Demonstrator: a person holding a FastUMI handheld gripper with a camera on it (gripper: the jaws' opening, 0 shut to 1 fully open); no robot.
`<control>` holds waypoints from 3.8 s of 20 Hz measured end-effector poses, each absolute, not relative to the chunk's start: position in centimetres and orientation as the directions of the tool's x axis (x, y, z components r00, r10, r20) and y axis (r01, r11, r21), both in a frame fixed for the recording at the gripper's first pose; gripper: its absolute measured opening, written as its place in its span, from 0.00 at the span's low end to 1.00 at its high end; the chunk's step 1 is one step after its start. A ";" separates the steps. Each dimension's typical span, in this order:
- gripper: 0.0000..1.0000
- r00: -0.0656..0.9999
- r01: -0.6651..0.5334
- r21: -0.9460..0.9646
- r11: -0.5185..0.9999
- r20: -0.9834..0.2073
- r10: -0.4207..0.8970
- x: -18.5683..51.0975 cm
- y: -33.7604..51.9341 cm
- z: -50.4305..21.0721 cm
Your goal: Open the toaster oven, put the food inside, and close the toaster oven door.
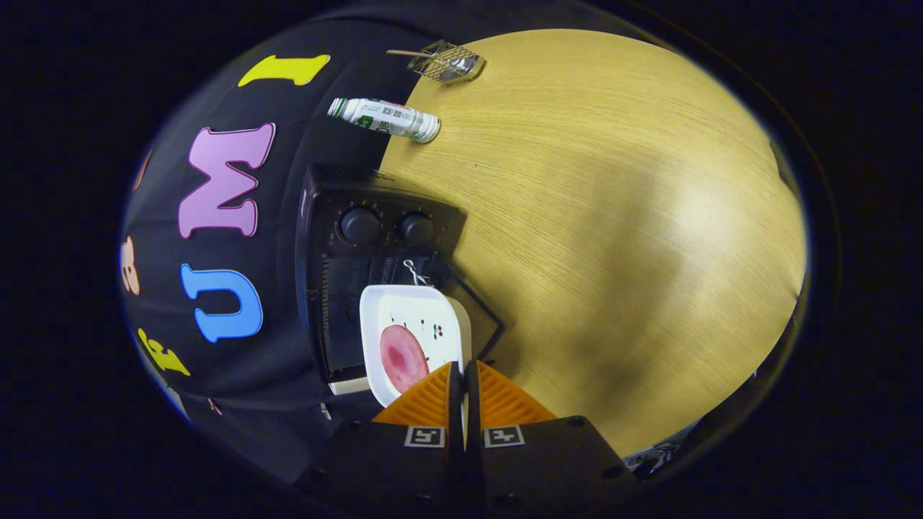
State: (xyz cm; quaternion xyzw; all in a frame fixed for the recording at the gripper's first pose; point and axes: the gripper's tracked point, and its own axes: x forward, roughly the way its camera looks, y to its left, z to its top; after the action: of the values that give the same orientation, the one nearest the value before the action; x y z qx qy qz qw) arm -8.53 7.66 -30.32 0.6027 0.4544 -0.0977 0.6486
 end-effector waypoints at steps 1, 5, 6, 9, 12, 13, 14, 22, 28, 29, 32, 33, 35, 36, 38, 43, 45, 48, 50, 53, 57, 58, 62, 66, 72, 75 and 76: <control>0.05 0.576 0.689 0.690 0.224 -0.708 0.409 -7.7 8.7 -30.4; 0.05 0.596 0.739 0.661 0.126 -0.730 0.336 -4.7 12.0 -31.6; 0.05 0.596 0.751 0.653 0.100 -0.735 0.323 -4.0 12.8 -31.8; 0.05 0.607 0.774 0.633 0.021 -0.750 0.262 -1.5 14.5 -32.3; 0.05 0.603 0.791 0.611 -0.034 -0.768 0.216 0.5 16.1 -33.3; 0.05 0.605 0.792 0.608 -0.059 -0.769 0.205 1.2 16.5 -33.4; 0.05 0.606 0.793 0.604 -0.078 -0.770 0.197 2.0 17.0 -33.6; 0.06 0.613 0.790 0.602 -0.115 -0.772 0.169 4.8 18.3 -34.0; 0.14 0.661 0.747 0.658 -0.095 -0.723 0.201 4.8 18.4 -32.9; 0.29 0.677 0.732 0.675 -0.090 -0.705 0.211 4.8 18.4 -32.3; 0.87 0.697 0.705 0.706 -0.063 -0.674 0.246 4.3 18.3 -31.2; 0.96 0.699 0.700 0.713 -0.048 -0.668 0.255 3.9 18.3 -30.8; 0.97 0.693 0.690 0.724 0.012 -0.666 0.276 2.8 18.2 -30.0; 0.97 0.681 0.688 0.724 0.057 -0.671 0.293 2.1 18.2 -29.8; 0.98 0.665 0.662 0.732 0.159 -0.672 0.324 0.9 18.1 -29.2; 0.98 0.653 0.509 0.701 0.500 -0.693 0.307 -2.0 16.0 -28.3; 0.98 0.687 0.371 0.611 0.700 -0.687 0.236 -2.4 14.0 -27.6; 0.98 0.697 0.212 0.524 0.825 -0.672 0.249 -3.6 14.0 -25.5; 0.99 0.682 0.127 0.461 0.878 -0.683 0.260 -4.9 14.2 -25.0; 0.98 0.642 0.025 0.372 0.928 -0.717 0.270 -7.7 15.4 -25.8; 0.99 0.572 -0.046 0.311 0.949 -0.771 0.281 -10.7 17.3 -29.3; 0.99 0.553 -0.052 0.302 0.952 -0.785 0.280 -11.3 17.5 -30.3; 0.99 0.505 -0.075 0.263 0.962 -0.822 0.264 -12.5 18.6 -34.1; 0.99 0.496 -0.064 0.236 0.970 -0.836 0.236 -11.8 19.4 -36.1; 0.99 0.467 -0.012 0.191 0.981 -0.867 0.175 -10.6 19.3 -38.5; 0.99 0.459 0.001 0.170 0.985 -0.876 0.151 -10.1 19.2 -39.4; 0.99 0.458 0.001 0.166 0.986 -0.876 0.147 -9.8 19.1 -39.5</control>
State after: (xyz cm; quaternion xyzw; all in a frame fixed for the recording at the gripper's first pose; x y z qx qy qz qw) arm -9.80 19.13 -39.52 0.0715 0.5186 0.0430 0.8509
